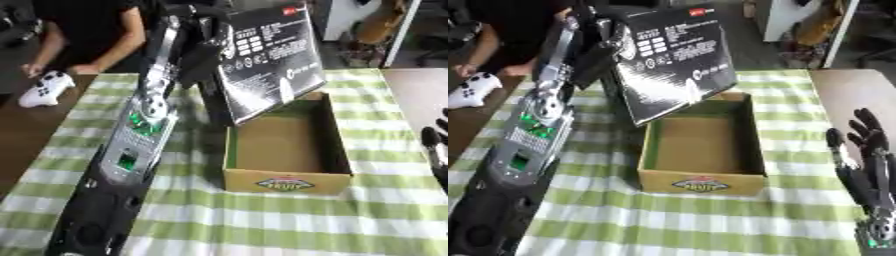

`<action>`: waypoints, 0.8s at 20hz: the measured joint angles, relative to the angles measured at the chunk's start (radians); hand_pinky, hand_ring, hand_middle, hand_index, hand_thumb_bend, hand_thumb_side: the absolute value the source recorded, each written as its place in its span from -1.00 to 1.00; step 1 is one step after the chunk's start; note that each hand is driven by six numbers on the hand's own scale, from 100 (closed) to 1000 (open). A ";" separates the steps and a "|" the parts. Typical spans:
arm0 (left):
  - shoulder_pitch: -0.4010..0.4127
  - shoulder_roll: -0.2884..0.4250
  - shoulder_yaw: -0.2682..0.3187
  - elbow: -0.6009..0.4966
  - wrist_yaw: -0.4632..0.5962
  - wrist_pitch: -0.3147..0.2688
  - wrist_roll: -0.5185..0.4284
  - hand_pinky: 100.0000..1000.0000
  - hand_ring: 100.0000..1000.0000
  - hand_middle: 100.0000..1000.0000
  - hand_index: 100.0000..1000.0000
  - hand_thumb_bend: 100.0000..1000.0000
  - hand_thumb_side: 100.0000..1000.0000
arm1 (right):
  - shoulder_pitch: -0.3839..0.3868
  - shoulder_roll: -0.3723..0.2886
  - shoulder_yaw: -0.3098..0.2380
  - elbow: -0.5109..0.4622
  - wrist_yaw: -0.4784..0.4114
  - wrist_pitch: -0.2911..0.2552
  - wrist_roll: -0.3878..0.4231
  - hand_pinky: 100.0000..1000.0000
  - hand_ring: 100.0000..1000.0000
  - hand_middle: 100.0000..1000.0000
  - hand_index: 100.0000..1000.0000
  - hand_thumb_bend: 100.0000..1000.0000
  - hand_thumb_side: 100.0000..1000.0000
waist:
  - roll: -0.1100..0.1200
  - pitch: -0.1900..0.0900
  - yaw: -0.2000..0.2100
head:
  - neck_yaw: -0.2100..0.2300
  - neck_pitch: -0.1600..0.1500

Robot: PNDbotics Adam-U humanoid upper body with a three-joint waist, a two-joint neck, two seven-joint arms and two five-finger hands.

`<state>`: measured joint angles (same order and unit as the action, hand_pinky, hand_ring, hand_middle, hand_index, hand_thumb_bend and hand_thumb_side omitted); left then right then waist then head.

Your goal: Pick up objects on the table and place them in the box.

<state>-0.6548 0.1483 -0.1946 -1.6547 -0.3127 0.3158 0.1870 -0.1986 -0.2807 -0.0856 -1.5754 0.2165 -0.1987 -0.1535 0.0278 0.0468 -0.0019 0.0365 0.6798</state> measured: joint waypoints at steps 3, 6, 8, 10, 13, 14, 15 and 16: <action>-0.005 -0.005 -0.009 0.032 -0.013 -0.007 -0.010 -1.00 -1.00 -0.40 -0.77 -1.00 -0.21 | 0.000 0.000 0.000 0.000 -0.002 0.000 0.000 0.77 0.84 0.88 1.00 -0.07 0.36 | -0.002 0.000 -0.002 | 0.003 0.000; -0.008 -0.008 -0.016 0.056 -0.026 -0.012 -0.017 -1.00 -1.00 -0.40 -0.77 -1.00 -0.21 | 0.000 0.000 0.000 0.000 -0.002 0.000 0.000 0.77 0.84 0.88 1.00 -0.06 0.36 | -0.002 0.000 -0.002 | 0.008 0.000; -0.008 -0.014 -0.022 0.071 -0.035 -0.016 -0.022 -1.00 -1.00 -0.40 -0.76 -1.00 -0.22 | 0.000 0.001 0.000 0.000 -0.002 0.000 0.001 0.77 0.84 0.88 1.00 -0.07 0.36 | -0.002 0.001 -0.002 | 0.008 0.000; -0.008 -0.016 -0.029 0.086 -0.044 -0.020 -0.026 -1.00 -1.00 -0.40 -0.76 -1.00 -0.22 | 0.000 0.003 0.000 0.000 -0.002 -0.001 0.002 0.77 0.84 0.88 1.00 -0.07 0.36 | -0.003 0.001 -0.003 | 0.008 0.000; -0.008 -0.026 -0.039 0.107 -0.058 -0.029 -0.035 -1.00 -1.00 -0.40 -0.76 -1.00 -0.22 | 0.000 0.008 0.000 0.000 -0.003 -0.002 0.003 0.77 0.84 0.88 1.00 -0.07 0.36 | -0.005 0.002 -0.003 | 0.009 0.000; -0.008 -0.030 -0.043 0.112 -0.063 -0.032 -0.038 -1.00 -1.00 -0.40 -0.76 -1.00 -0.22 | 0.000 0.008 0.000 0.000 -0.003 -0.002 0.003 0.77 0.84 0.88 1.00 -0.07 0.36 | -0.005 0.003 -0.003 | 0.009 0.000; -0.008 -0.033 -0.048 0.117 -0.067 -0.035 -0.041 -1.00 -1.00 -0.40 -0.76 -1.00 -0.22 | 0.000 0.008 0.000 0.000 -0.003 -0.003 0.004 0.77 0.84 0.88 1.00 -0.07 0.36 | -0.005 0.003 -0.004 | 0.009 0.000; -0.008 -0.034 -0.051 0.121 -0.071 -0.037 -0.044 -1.00 -1.00 -0.38 -0.65 -1.00 -0.23 | 0.000 0.008 0.000 0.000 -0.003 -0.003 0.004 0.77 0.84 0.88 1.00 -0.07 0.36 | -0.005 0.003 -0.004 | 0.009 0.000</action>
<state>-0.6628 0.1138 -0.2457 -1.5340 -0.3842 0.2786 0.1434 -0.1986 -0.2730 -0.0853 -1.5753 0.2137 -0.2020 -0.1491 0.0230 0.0502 -0.0058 0.0452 0.6797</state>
